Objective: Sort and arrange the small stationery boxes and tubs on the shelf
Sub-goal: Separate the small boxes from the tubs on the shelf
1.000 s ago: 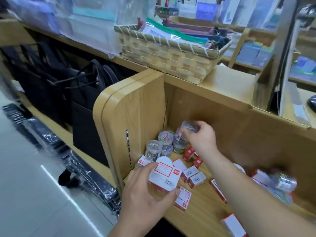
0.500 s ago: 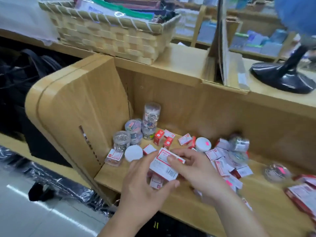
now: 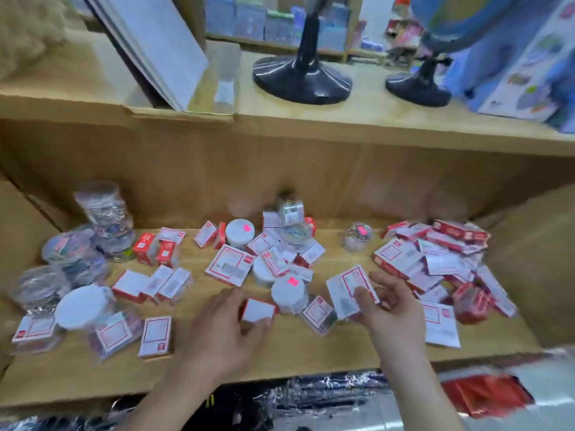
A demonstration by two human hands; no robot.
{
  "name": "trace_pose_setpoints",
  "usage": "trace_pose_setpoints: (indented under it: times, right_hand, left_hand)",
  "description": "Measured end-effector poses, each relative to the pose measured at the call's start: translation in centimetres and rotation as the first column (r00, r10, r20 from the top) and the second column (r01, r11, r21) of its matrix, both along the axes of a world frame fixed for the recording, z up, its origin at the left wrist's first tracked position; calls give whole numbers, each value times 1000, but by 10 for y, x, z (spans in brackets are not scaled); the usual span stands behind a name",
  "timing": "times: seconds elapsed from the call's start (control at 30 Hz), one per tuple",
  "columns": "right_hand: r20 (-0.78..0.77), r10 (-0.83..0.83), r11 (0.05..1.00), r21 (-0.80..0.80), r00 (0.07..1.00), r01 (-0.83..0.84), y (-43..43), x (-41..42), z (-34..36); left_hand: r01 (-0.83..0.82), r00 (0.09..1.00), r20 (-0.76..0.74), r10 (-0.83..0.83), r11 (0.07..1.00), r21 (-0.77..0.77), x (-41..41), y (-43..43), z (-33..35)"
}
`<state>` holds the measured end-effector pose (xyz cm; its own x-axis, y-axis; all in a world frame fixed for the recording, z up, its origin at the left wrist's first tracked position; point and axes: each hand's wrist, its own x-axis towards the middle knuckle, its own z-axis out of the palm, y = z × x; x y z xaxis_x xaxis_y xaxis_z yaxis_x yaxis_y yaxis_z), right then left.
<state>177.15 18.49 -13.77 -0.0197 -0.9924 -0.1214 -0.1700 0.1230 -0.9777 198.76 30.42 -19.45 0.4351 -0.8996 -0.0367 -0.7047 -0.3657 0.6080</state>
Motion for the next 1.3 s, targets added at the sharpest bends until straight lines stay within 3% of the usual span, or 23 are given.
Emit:
trace_pose_setpoints:
  times: [0.07, 0.17, 0.23, 0.33, 0.43, 0.5, 0.57, 0.77, 0.97, 1.13, 1.17, 1.2, 1.27, 1.3]
  right_hand:
    - [-9, -47, 999, -17, 999, 47, 3, -3, -11]
    - [32, -73, 997, -30, 997, 74, 7, -6, -19]
    - [104, -70, 998, 8, 992, 69, 7, -6, -19]
    - [185, -70, 997, 57, 980, 60, 8, -6, -15]
    - [176, -60, 995, 86, 983, 45, 5, -12, -10]
    - [167, -41, 995, 101, 985, 25, 1, -25, -7]
    - [141, -37, 994, 112, 989, 21, -4, -42, -6]
    - [-24, -59, 998, 34, 998, 59, -40, -129, -12]
    - [-118, 135, 987, -70, 984, -144, -88, -159, -12]
    - [-80, -17, 993, -121, 997, 7, -128, -181, -20]
    - [-167, -37, 988, -156, 985, 11, -135, -186, -25]
    - [-360, -45, 975, -220, 932, -38, -141, -191, -30]
    - [-710, -81, 930, -305, 699, -202, -144, -197, -35]
    - [-767, -105, 909, -333, 633, -251, -143, -198, -37]
  left_hand:
    - [-20, 1000, 8, 20, 1000, -10, 0, -2, -1]
    - [10, 996, 85, 3, 988, -156, 1, -5, 3]
    - [86, 996, 37, -80, 964, -251, -4, -14, 14]
    - [187, 982, 89, -167, 926, -328, -16, -35, 23]
    - [308, 950, 170, -262, 871, -382, -36, -43, 32]
    - [390, 920, 128, -372, 822, -414, -57, -41, 41]
    - [416, 897, 21, -442, 825, -382, -80, -42, 42]
    - [391, 880, -176, -442, 883, -260, -144, -77, 16]
    - [398, 908, -81, -412, 906, -148, -193, -111, 3]
    - [397, 915, -30, -403, 910, -120, -228, -127, -9]
    - [383, 923, 0, -386, 917, -111, -231, -131, -12]
    - [363, 932, 20, -363, 925, -109, -235, -134, -14]
    - [328, 945, 43, -325, 936, -131, -243, -136, -20]
    - [316, 949, 53, -311, 939, -136, -247, -135, -22]
